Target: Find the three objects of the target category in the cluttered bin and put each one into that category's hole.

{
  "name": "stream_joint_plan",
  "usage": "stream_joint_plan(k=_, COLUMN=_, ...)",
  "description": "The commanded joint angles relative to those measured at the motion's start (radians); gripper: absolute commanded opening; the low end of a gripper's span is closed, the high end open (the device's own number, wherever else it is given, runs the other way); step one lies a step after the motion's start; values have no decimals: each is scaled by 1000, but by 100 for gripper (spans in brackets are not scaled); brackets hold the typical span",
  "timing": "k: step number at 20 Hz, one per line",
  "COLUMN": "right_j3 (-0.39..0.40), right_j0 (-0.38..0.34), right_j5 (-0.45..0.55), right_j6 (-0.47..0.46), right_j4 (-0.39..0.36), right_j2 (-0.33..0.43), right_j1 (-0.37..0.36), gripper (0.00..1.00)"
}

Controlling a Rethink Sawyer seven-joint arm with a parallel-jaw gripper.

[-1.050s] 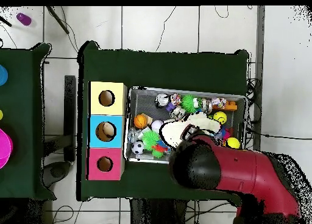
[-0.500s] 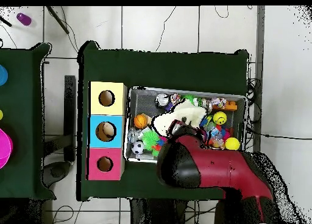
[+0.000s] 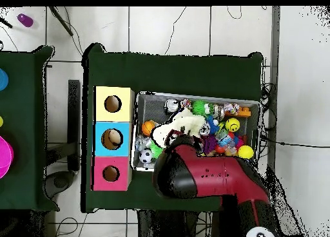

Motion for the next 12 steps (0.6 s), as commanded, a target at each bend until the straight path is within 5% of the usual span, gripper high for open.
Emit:
stream_joint_plan(k=1, right_j3=31, right_j0=16, right_j5=-45, right_j6=56, right_j4=-48, right_j2=-28, right_j1=24, gripper=0)
stream_joint_plan(k=12, right_j3=39, right_j0=15, right_j5=-112, right_j6=67, right_j4=-56, right_j2=-43, right_j1=46, gripper=0)
